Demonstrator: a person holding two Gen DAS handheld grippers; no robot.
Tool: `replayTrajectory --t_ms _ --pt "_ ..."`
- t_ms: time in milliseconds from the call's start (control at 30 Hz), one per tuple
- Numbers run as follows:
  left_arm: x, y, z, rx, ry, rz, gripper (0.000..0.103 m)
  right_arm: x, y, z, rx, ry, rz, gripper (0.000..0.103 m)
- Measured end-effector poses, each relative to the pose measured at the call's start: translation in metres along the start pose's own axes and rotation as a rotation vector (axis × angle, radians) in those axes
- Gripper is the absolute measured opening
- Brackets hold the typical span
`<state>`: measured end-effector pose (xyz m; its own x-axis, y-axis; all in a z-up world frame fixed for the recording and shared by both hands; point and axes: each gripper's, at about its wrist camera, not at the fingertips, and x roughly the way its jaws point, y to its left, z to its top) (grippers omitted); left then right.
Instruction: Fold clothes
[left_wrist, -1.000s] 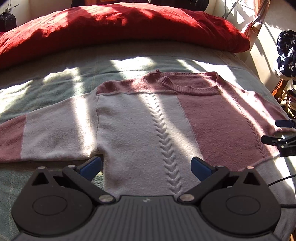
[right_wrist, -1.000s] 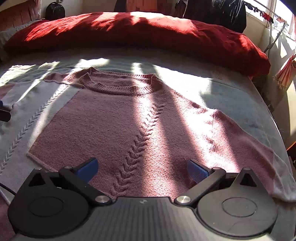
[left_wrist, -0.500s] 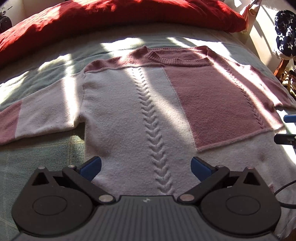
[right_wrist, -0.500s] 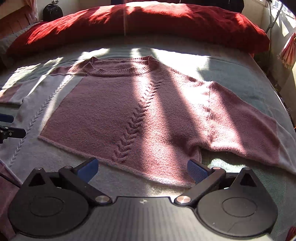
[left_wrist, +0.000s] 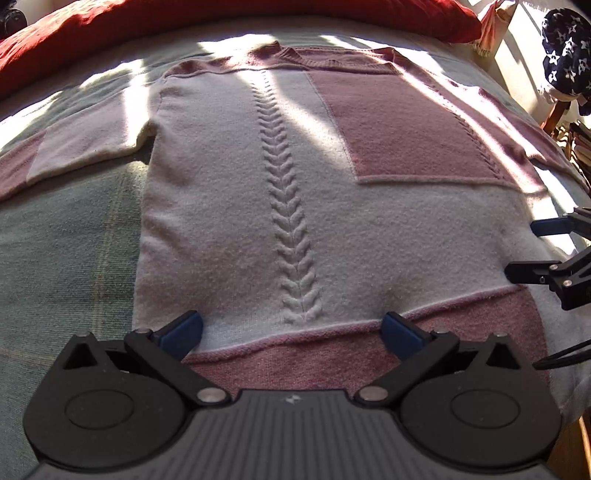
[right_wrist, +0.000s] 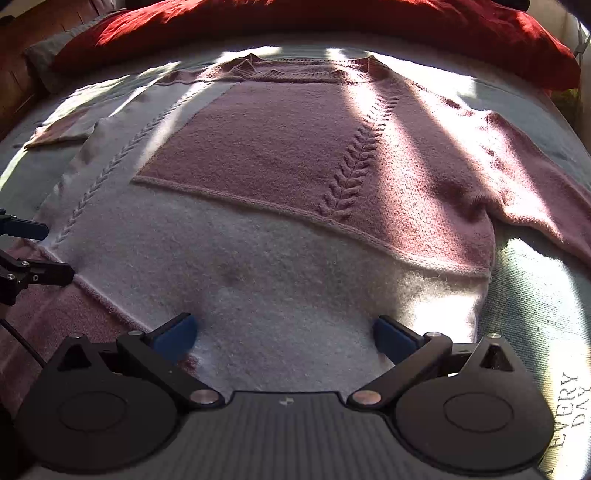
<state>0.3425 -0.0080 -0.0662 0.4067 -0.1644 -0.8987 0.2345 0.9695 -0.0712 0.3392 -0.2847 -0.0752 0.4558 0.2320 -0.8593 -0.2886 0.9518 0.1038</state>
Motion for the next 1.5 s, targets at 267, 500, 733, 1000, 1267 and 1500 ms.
replayTrajectory --t_ms 267,500,733,1000,1267,1500 --pt "-0.044 -0.008 -0.016 0.006 -0.014 -0.031 0.102 -0.010 0.000 -0.018 -0.135 -0.024 0.024 0.103" --pt "-0.028 -0.016 -0.049 0.056 0.051 -0.039 0.102 -0.011 0.005 -0.020 -0.135 -0.039 0.000 0.103" --pt "-0.074 0.027 -0.048 -0.094 -0.056 -0.148 0.102 -0.032 0.038 -0.025 -0.243 -0.066 -0.006 0.103" --pt "-0.086 0.048 -0.042 -0.108 -0.109 -0.056 0.102 -0.027 0.149 -0.026 -0.504 -0.167 0.133 0.103" --pt "-0.091 0.060 -0.060 -0.109 -0.076 -0.041 0.102 -0.031 0.132 -0.075 -0.457 -0.045 0.114 0.103" --pt "-0.099 0.059 -0.055 -0.141 -0.106 -0.059 0.102 -0.041 0.152 -0.048 -0.489 -0.103 0.155 0.103"
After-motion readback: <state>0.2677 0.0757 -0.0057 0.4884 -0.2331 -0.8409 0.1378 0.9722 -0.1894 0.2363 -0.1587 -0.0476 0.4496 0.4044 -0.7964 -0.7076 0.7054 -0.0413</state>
